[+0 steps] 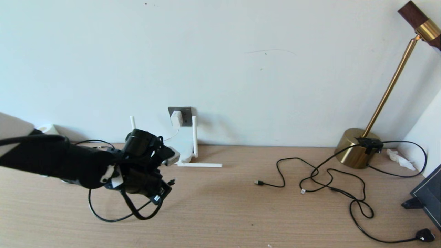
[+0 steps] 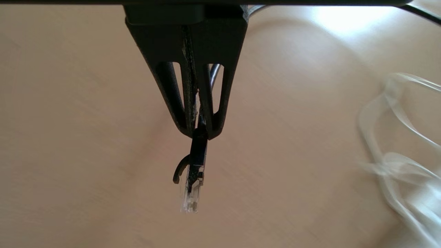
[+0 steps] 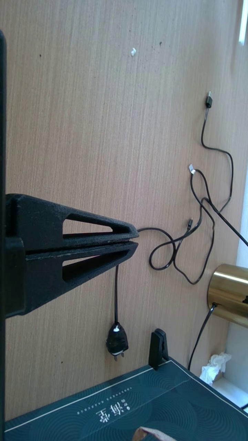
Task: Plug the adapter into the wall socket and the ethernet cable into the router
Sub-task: Hand it to the other hand
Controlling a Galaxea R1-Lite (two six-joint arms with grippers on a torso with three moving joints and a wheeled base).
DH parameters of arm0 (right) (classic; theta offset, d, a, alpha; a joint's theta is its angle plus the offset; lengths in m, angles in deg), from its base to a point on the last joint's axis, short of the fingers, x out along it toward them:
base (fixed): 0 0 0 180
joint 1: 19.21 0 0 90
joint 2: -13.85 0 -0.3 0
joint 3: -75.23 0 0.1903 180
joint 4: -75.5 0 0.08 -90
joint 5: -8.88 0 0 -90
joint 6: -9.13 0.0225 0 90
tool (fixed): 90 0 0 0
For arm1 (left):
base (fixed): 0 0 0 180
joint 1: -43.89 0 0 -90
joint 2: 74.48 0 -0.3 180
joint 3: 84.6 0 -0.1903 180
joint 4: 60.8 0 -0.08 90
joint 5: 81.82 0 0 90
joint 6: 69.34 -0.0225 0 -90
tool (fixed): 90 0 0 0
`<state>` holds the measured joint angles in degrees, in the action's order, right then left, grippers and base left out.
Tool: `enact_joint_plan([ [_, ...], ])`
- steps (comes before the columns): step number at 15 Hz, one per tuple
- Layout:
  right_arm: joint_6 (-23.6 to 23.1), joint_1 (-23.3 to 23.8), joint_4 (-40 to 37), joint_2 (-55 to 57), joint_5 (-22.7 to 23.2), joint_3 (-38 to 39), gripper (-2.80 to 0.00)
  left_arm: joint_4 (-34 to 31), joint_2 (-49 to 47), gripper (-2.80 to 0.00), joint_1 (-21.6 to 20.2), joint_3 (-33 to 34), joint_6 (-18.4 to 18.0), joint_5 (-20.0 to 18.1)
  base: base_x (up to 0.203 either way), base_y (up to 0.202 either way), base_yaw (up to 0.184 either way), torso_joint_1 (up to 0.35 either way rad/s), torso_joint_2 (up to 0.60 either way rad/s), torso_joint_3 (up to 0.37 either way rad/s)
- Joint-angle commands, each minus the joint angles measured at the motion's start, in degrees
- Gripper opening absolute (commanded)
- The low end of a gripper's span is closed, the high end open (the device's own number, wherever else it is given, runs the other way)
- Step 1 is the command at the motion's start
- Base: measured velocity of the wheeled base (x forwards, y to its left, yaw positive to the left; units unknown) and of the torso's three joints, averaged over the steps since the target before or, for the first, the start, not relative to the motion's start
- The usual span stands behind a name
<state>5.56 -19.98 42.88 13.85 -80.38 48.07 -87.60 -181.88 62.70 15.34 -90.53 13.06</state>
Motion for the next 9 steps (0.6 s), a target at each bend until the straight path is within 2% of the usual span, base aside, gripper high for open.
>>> enact_joint_plan([
  [1,0.0,0.0,-0.1,0.0,0.0,0.0,-2.8,-10.4,8.9,-2.8,-1.1,-0.4,5.5,-8.5,0.0,0.0,0.0,0.0,0.0,0.0],
  [3,0.0,0.0,-0.1,0.0,0.0,0.0,-2.8,-15.8,10.9,-2.8,-1.7,-0.3,9.9,-14.1,0.0,0.0,0.0,0.0,0.0,0.0],
  [5,0.0,0.0,-0.1,0.0,0.0,0.0,-2.8,-19.0,12.6,-2.8,-1.8,-0.1,16.1,-20.9,0.0,0.0,0.0,0.0,0.0,0.0],
  [7,0.0,0.0,-0.1,0.0,0.0,0.0,-2.8,-20.9,17.0,-2.8,-1.8,0.0,21.7,-30.3,0.0,0.0,0.0,0.0,0.0,0.0],
  [9,0.0,0.0,-0.1,0.0,0.0,0.0,-2.8,-22.9,22.6,-2.8,-1.8,0.1,24.8,-40.8,0.0,0.0,0.0,0.0,0.0,0.0],
])
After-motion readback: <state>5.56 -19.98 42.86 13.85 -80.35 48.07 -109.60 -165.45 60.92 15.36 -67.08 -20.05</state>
